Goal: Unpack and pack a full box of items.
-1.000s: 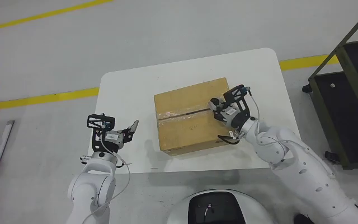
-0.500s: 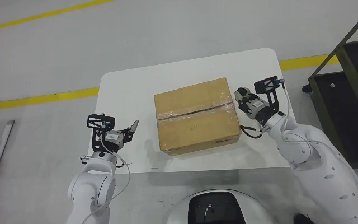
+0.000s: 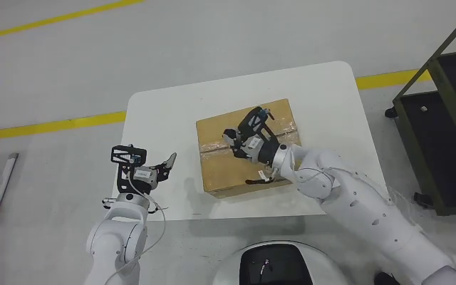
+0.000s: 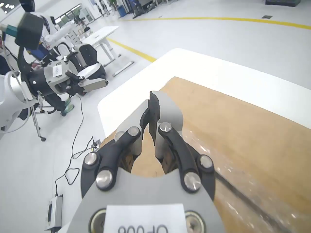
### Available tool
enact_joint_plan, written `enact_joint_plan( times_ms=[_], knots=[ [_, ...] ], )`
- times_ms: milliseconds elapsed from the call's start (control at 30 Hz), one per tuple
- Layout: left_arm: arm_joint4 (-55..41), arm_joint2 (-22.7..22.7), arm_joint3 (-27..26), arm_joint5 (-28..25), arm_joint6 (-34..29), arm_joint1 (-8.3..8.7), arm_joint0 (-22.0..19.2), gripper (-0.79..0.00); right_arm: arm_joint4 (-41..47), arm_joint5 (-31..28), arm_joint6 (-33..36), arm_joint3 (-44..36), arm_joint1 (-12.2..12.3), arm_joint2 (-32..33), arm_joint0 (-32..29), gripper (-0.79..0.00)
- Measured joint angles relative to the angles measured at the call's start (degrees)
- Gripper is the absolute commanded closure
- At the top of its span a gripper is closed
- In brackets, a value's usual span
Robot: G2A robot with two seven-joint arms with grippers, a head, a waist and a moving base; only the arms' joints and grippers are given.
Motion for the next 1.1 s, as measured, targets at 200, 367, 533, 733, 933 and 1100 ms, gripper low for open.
enact_joint_plan(
  times_ms=[200,367,533,733,933,1100],
  knots=[
    [0.00,0.00,0.00,0.00,0.00,0.00,0.00,-0.785,0.78,2.27,-1.45,7.10,-1.01,-0.35,0.68,0.000],
    [0.00,0.00,0.00,0.00,0.00,0.00,0.00,-0.785,-0.47,3.48,-0.25,5.13,0.33,4.57,-2.99,0.000],
    [0.00,0.00,0.00,0.00,0.00,0.00,0.00,-0.785,-2.62,5.06,1.23,0.05,2.14,11.35,-8.48,0.000],
    [0.00,0.00,0.00,0.00,0.00,0.00,0.00,-0.785,-5.44,6.10,3.60,-5.81,3.94,19.02,-14.72,0.000],
    [0.00,0.00,0.00,0.00,0.00,0.00,0.00,-0.785,-8.28,7.09,4.98,-11.41,5.42,27.15,-20.09,0.000],
    [0.00,0.00,0.00,0.00,0.00,0.00,0.00,-0.785,-10.11,8.81,3.84,-16.56,6.40,34.85,-25.26,0.000]
  ],
)
